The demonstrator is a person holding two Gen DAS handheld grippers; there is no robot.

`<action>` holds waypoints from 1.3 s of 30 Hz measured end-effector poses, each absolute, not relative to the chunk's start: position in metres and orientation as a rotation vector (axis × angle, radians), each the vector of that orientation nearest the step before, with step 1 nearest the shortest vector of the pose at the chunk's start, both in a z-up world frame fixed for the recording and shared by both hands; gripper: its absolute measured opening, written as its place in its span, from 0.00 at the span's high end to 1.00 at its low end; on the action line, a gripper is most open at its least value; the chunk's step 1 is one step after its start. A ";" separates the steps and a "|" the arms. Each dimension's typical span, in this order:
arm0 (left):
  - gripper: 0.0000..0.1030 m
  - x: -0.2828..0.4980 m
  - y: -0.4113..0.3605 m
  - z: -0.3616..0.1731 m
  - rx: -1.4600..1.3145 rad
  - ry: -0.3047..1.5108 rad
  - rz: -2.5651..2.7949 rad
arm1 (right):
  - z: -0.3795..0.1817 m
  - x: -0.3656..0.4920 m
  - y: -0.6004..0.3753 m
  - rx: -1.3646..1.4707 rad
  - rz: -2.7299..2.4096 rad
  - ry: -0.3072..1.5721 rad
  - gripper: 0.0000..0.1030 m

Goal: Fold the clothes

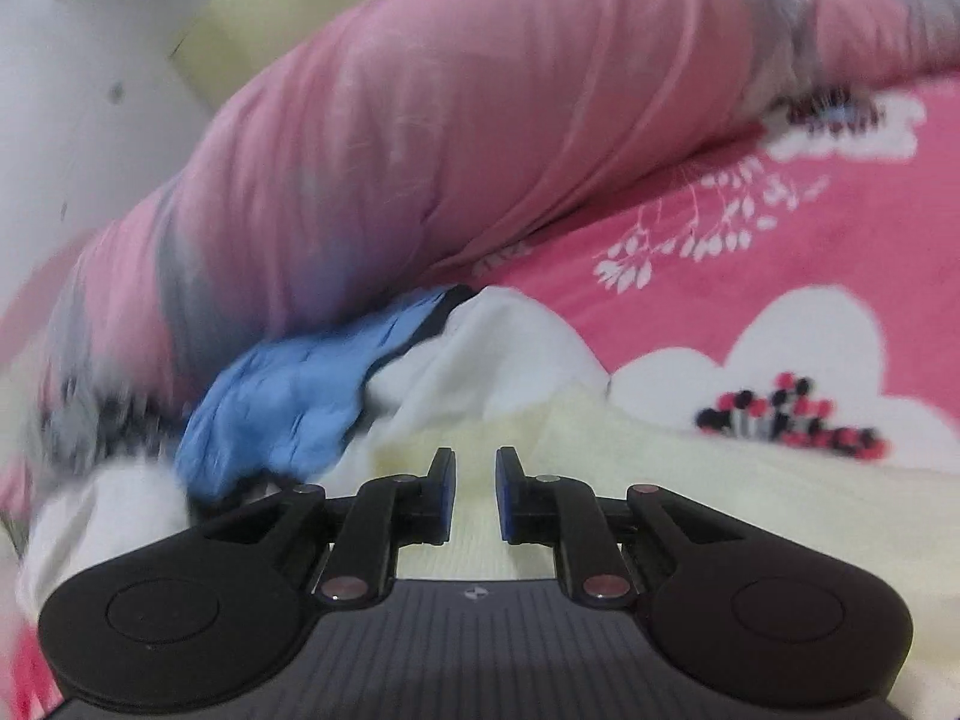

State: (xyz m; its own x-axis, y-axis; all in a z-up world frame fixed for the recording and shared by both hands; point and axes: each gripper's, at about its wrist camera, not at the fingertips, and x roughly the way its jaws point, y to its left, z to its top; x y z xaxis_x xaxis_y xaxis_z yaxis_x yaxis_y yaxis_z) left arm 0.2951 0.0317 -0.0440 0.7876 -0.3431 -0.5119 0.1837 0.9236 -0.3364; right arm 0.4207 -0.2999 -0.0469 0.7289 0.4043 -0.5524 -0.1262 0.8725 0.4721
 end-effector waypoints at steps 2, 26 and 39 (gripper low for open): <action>0.63 0.279 0.041 -0.040 -0.297 0.602 -0.274 | -0.034 0.395 -0.296 0.410 0.331 0.736 0.85; 0.49 0.145 0.181 -0.060 -0.594 0.596 0.051 | -0.042 0.254 -0.074 0.037 0.579 0.873 0.83; 0.43 0.145 0.222 -0.083 -0.677 0.517 0.217 | -0.089 0.277 -0.051 -0.037 0.436 0.752 0.69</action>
